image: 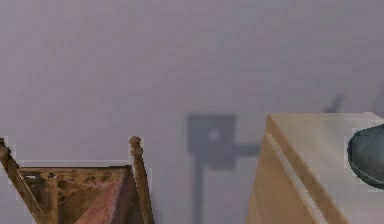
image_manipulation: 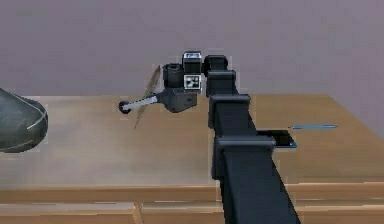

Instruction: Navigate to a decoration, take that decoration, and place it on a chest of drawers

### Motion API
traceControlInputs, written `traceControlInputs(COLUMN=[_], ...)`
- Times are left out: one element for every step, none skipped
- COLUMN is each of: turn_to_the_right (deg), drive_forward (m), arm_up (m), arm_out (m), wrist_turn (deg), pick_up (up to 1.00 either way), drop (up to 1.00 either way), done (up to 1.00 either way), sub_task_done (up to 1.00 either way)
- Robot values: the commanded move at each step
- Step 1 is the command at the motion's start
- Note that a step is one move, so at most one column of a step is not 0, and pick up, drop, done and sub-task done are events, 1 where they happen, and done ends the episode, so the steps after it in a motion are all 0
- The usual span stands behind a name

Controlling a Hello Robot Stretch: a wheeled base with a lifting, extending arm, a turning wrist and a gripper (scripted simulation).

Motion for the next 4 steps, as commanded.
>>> traceControlInputs(turn_to_the_right=[0.0,0.0,0.0,0.0], drive_forward=[0.00,0.00,0.00,0.00], arm_up=[0.00,-0.12,0.00,0.00], arm_out=[0.00,0.00,0.00,-0.10], wrist_turn=[27.0,0.0,0.0,0.0], pick_up=[0.00,0.00,0.00,0.00], drop=[0.00,0.00,1.00,0.00], done=[0.00,0.00,0.00,0.00], sub_task_done=[0.00,0.00,0.00,0.00])
